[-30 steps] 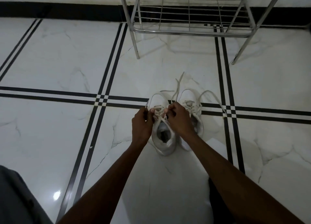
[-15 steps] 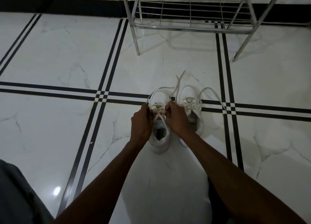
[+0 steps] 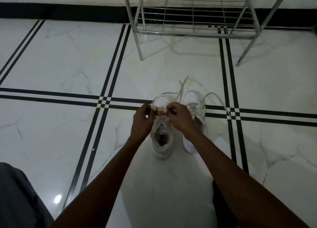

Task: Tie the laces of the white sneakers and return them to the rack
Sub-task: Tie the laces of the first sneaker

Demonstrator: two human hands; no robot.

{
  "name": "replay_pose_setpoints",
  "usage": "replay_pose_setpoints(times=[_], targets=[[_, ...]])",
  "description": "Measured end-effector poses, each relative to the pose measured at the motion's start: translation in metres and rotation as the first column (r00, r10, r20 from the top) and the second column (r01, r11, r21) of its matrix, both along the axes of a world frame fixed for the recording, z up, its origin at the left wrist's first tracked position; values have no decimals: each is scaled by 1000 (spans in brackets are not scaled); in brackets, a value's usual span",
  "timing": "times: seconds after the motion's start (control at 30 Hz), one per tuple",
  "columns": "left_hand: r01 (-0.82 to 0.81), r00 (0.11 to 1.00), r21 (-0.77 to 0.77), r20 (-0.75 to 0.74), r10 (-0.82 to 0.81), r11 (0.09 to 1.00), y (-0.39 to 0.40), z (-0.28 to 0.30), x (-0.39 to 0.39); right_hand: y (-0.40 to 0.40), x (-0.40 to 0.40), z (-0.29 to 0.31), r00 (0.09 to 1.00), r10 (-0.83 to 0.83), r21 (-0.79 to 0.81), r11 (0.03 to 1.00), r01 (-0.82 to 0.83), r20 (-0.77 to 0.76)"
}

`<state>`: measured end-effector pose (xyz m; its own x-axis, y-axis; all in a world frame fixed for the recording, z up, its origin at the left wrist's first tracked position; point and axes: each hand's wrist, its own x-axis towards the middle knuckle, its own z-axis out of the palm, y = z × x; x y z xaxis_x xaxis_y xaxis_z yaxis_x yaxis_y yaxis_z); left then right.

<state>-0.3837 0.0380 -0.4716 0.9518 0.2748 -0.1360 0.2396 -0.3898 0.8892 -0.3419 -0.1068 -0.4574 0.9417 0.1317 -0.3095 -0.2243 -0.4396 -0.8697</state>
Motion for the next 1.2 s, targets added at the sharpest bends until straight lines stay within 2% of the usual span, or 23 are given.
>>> replay_pose_setpoints(times=[0.1, 0.17, 0.2, 0.27, 0.33, 0.4, 0.5, 0.57, 0.7, 0.77, 0.93, 1.0, 1.07, 1.2], targets=[[22, 998, -153, 61, -13, 988, 10, 25, 11, -2, 8, 14, 993, -102, 242, 964, 112, -54], [59, 993, -221, 110, -36, 974, 15, 44, 19, -1, 11, 25, 990, -135, 278, 950, 139, -33], [83, 989, -233, 137, -51, 969, 17, 52, 23, 0, 13, 27, 995, -104, 265, 959, 102, -6], [128, 978, -213, 190, -88, 969, 19, 65, 28, 1, 15, 34, 991, 125, 198, 971, -130, 39], [166, 967, -166, 222, -128, 972, 21, 70, 30, 5, 14, 43, 911, 412, 123, 904, -408, -5], [199, 966, -182, 202, -162, 963, 23, 69, 29, 6, 15, 51, 852, 522, 35, 852, -522, -22], [273, 962, -303, 90, -258, 913, 22, 60, 21, 1, 19, 58, 872, 482, -70, 876, -477, 83], [286, 955, -310, 13, -297, 907, 16, 52, 15, -6, 22, 58, 876, 470, -117, 881, -458, 109], [226, 969, -256, -37, -243, 940, 13, 43, 14, -23, 31, 61, 850, 521, -179, 846, -503, 73], [177, 980, -253, -41, -193, 951, 15, 40, 16, -27, 32, 63, 862, 497, -178, 861, -476, 96], [112, 989, -260, -66, -133, 959, 8, 36, 16, -16, 24, 51, 866, 352, -274, 925, -263, 356], [118, 986, -248, -82, -142, 961, 7, 36, 15, -12, 21, 46, 902, 227, -173, 970, -174, 367], [107, 987, -230, -93, -131, 967, 8, 35, 15, -12, 19, 44, 943, 110, -21, 994, -109, 314], [44, 988, -168, -137, -68, 985, 17, 35, 16, -15, 18, 39, 986, 33, 160, 985, -60, 164]])
